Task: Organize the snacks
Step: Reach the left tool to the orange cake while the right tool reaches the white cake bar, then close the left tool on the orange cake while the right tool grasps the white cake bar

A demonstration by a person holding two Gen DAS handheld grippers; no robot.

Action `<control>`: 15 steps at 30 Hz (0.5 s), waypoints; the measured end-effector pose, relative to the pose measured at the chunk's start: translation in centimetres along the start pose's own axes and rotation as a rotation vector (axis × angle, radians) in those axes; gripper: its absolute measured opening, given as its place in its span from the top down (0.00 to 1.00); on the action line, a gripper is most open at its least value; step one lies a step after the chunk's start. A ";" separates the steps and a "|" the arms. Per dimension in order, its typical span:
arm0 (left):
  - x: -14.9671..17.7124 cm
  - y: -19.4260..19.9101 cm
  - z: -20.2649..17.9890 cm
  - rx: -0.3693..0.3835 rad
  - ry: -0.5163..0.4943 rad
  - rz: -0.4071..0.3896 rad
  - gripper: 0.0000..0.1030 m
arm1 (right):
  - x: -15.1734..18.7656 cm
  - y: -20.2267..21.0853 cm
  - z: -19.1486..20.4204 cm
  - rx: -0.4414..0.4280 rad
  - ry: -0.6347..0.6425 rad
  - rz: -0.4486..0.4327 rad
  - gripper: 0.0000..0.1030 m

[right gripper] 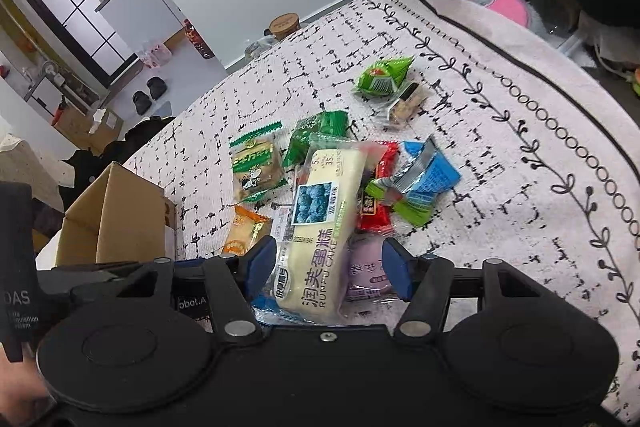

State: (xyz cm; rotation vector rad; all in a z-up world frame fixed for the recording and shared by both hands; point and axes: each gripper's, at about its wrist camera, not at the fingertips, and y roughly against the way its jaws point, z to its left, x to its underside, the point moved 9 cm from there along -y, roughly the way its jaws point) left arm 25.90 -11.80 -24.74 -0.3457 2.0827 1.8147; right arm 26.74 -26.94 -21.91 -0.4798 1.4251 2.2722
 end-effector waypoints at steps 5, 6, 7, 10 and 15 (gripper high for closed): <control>0.5 -0.6 0.9 -0.015 0.025 0.024 0.54 | 0.1 -1.0 0.3 -0.001 -0.003 0.014 0.43; 0.5 -0.8 1.1 -0.023 0.029 0.028 0.54 | 0.1 -1.2 0.4 0.000 -0.002 0.016 0.43; 0.6 -1.0 1.1 -0.022 0.032 0.030 0.54 | 0.1 -1.4 0.4 0.003 0.000 0.018 0.43; 0.7 -1.6 1.0 -0.030 0.031 0.035 0.54 | 0.3 -2.3 0.3 0.023 0.003 0.044 0.45; 0.6 -1.8 0.9 -0.037 0.042 0.024 0.63 | 0.7 -3.0 0.5 0.047 0.027 0.060 0.58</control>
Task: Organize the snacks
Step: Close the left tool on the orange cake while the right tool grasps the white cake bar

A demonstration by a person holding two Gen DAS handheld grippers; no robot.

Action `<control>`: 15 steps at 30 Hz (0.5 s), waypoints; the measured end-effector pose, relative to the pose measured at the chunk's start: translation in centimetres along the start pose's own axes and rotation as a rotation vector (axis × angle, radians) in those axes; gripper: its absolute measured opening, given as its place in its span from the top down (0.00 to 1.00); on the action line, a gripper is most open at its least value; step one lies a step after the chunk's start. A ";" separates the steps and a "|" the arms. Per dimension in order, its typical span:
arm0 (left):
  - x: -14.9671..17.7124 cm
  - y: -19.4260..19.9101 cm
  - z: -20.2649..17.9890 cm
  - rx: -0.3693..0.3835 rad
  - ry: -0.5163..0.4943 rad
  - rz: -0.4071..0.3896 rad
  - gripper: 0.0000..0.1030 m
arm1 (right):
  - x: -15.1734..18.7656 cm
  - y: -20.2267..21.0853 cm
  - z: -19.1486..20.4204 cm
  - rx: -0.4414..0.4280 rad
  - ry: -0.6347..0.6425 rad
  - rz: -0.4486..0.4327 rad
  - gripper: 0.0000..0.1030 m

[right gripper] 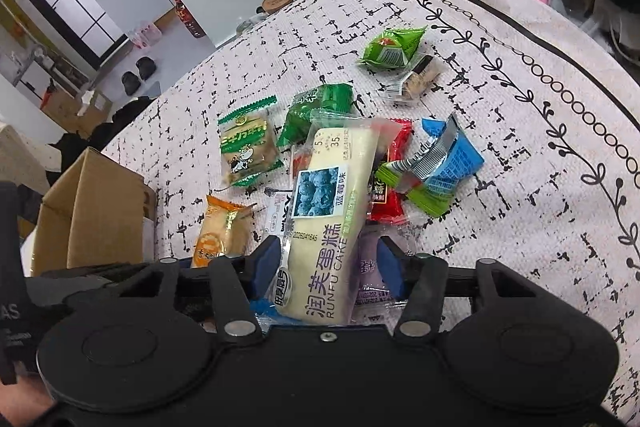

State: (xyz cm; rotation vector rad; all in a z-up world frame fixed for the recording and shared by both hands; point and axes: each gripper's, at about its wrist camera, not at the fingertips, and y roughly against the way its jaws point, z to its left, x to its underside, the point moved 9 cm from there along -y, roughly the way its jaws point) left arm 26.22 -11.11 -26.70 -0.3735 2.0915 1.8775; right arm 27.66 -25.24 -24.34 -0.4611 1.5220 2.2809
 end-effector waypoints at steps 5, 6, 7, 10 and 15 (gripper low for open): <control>-0.1 0.5 -0.1 0.012 0.029 -0.019 0.67 | 0.0 0.1 0.4 -0.015 0.002 0.016 0.70; -0.1 0.7 -0.2 0.010 0.033 -0.028 0.67 | -0.1 0.3 0.5 -0.022 0.001 0.011 0.72; -0.1 0.9 -0.3 0.009 0.034 -0.038 0.67 | -0.1 0.6 0.6 -0.030 0.000 0.002 0.73; -0.3 1.9 -0.3 0.017 0.042 -0.066 0.67 | -0.3 1.5 0.7 -0.052 -0.010 -0.019 0.75; -1.2 4.0 -0.2 0.030 0.052 -0.120 0.67 | -0.5 2.6 1.4 -0.077 -0.013 -0.051 0.75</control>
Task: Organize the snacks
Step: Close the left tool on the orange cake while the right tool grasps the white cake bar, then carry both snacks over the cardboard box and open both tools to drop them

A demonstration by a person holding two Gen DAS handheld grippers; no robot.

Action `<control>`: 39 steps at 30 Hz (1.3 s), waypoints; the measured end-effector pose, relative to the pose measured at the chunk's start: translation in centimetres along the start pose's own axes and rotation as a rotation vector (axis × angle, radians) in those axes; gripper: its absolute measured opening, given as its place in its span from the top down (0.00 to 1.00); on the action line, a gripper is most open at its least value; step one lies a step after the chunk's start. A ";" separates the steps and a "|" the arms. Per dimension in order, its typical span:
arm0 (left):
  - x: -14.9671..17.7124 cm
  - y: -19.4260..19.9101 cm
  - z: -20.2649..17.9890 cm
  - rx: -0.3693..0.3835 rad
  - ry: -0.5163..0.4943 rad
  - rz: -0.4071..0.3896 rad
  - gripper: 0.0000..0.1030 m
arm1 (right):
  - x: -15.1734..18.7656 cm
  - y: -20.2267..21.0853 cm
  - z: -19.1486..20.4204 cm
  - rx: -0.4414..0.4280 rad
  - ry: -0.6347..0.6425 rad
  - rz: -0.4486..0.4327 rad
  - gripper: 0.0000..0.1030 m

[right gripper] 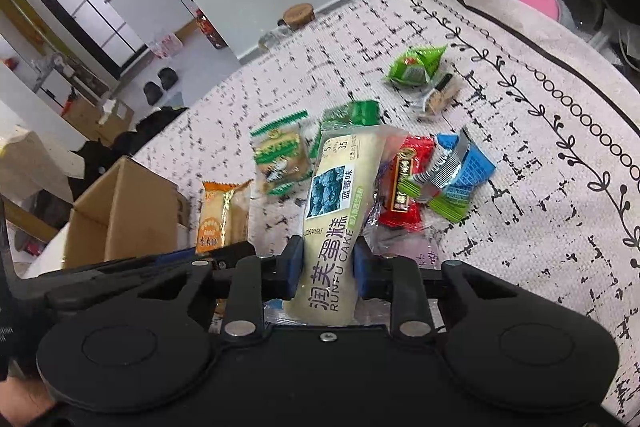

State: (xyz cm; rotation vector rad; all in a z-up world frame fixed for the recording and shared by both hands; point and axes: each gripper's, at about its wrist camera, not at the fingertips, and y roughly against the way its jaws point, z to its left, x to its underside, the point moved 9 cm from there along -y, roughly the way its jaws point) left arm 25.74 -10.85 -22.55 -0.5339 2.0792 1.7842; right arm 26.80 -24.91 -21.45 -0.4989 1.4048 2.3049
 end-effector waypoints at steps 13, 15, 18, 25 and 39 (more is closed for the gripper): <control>-2.3 5.3 1.0 0.042 0.037 -0.124 0.67 | -1.6 1.9 3.3 -0.046 0.021 -0.077 0.75; -2.7 6.3 1.4 0.047 0.043 -0.146 0.67 | -1.9 2.1 4.2 -0.058 0.033 -0.089 0.75; -3.1 7.7 2.2 0.052 0.060 -0.175 0.67 | -2.1 2.4 5.5 -0.077 0.057 -0.101 0.75; -3.6 10.2 4.9 0.042 0.099 -0.231 0.67 | -2.7 2.3 8.9 -0.127 0.122 -0.124 0.75; -2.2 12.3 13.0 -0.035 0.223 -0.254 0.67 | -1.1 -0.1 15.8 -0.209 0.210 -0.088 0.75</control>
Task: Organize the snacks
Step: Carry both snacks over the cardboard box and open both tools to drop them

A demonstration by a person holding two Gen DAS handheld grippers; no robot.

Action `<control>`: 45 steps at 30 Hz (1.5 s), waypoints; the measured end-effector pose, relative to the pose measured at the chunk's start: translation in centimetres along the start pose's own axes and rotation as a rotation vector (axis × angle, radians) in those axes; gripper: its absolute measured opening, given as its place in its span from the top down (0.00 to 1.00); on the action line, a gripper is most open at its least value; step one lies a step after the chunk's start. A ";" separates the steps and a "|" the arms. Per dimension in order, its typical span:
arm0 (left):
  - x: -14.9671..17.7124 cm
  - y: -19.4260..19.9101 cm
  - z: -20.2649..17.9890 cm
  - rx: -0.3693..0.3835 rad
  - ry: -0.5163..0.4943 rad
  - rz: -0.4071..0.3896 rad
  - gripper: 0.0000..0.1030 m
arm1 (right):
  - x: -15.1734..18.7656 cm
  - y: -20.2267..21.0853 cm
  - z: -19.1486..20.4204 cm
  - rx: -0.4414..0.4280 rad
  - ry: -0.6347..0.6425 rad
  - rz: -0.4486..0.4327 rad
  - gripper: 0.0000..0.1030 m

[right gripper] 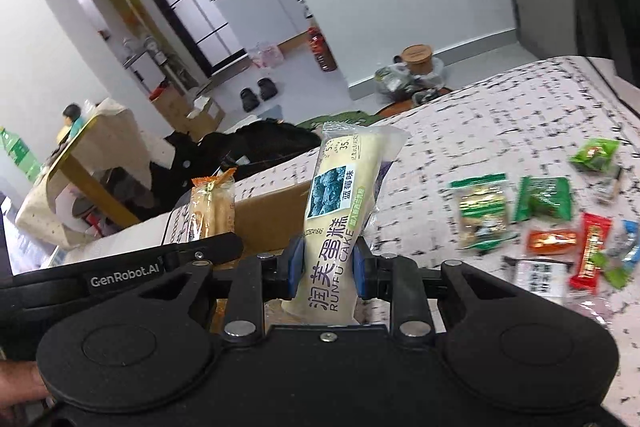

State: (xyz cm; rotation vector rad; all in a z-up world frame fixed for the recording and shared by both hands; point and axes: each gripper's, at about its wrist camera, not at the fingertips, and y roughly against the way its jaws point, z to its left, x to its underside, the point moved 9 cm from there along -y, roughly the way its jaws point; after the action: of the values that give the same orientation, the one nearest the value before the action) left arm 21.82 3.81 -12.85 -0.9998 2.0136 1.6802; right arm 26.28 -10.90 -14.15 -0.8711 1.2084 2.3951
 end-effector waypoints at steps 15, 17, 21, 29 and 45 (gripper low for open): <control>0.7 -1.6 5.7 -0.041 0.079 0.022 0.67 | 0.9 -4.5 3.6 -0.004 0.064 0.049 0.75; 0.8 -1.9 6.0 -0.041 0.083 0.029 0.67 | 1.0 -4.9 3.5 0.012 0.072 0.045 0.74; 1.4 -2.9 6.3 -0.042 0.094 0.055 0.67 | 1.1 -5.7 3.1 0.028 0.047 0.054 0.75; 2.7 -4.7 5.7 -0.035 0.100 0.095 0.67 | 0.4 -4.8 2.9 0.031 0.043 0.033 0.73; 2.1 -5.2 5.2 -0.058 0.093 0.091 0.60 | 0.9 -0.1 -2.0 0.074 -0.049 0.004 0.59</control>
State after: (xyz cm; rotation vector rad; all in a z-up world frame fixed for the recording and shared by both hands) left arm 23.01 7.85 -19.29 -1.0379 2.1101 1.7791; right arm 26.38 -12.41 -15.67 -0.7831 1.2730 2.3447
